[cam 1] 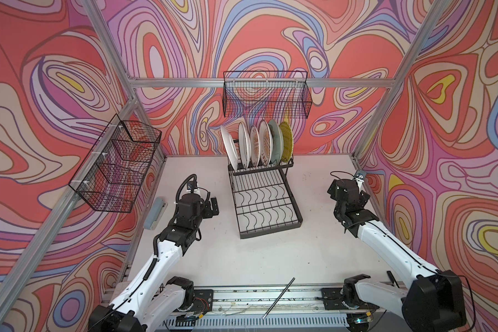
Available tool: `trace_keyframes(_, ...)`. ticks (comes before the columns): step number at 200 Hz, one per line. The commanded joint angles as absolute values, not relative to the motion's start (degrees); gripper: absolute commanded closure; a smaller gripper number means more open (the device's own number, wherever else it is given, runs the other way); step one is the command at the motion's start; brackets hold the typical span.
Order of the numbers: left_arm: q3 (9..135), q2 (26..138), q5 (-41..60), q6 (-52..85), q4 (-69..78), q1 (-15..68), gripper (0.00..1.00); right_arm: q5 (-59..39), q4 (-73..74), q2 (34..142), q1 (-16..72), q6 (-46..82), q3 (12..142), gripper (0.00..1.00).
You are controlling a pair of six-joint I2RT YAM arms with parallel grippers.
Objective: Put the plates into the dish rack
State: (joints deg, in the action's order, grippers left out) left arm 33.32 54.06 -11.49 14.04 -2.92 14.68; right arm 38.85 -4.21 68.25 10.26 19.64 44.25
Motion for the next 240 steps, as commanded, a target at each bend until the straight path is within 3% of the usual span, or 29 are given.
trace_keyframes(1, 27.01, 53.72, -17.76, 7.40, 13.22, 14.04, 0.00, 31.12, 1.48, 70.61, 7.26, 16.73, 44.52, 0.02)
trace_keyframes(88, 18.39, 68.55, -8.35, 6.35, 37.01, -1.23, 0.00, 24.63, 11.45, 70.81, 3.02, 11.73, 37.07, 0.02)
trace_keyframes(136, 17.27, 82.14, -0.89, 6.65, 52.99, -3.96, 0.00, 21.55, 12.39, 72.04, 2.01, 10.05, 36.57, 0.02)
trace_keyframes(158, 15.13, 89.98, 7.90, 3.66, 66.21, -4.01, 0.00, 20.89, 13.81, 73.02, 1.96, 8.77, 36.47, 0.02)
trace_keyframes(173, 17.42, 86.11, 7.68, 3.41, 54.96, -4.13, 0.00, 20.55, 14.74, 73.60, 1.93, 8.35, 36.24, 0.02)
trace_keyframes(198, 20.42, 86.96, 6.18, 3.60, 50.66, -3.78, 0.00, 19.38, 17.36, 74.68, 1.91, 8.44, 35.47, 0.02)
trace_keyframes(240, 19.44, 88.22, 3.25, 4.30, 54.86, -3.25, 0.00, 18.45, 29.06, 75.45, 1.92, 7.03, 29.24, 0.02)
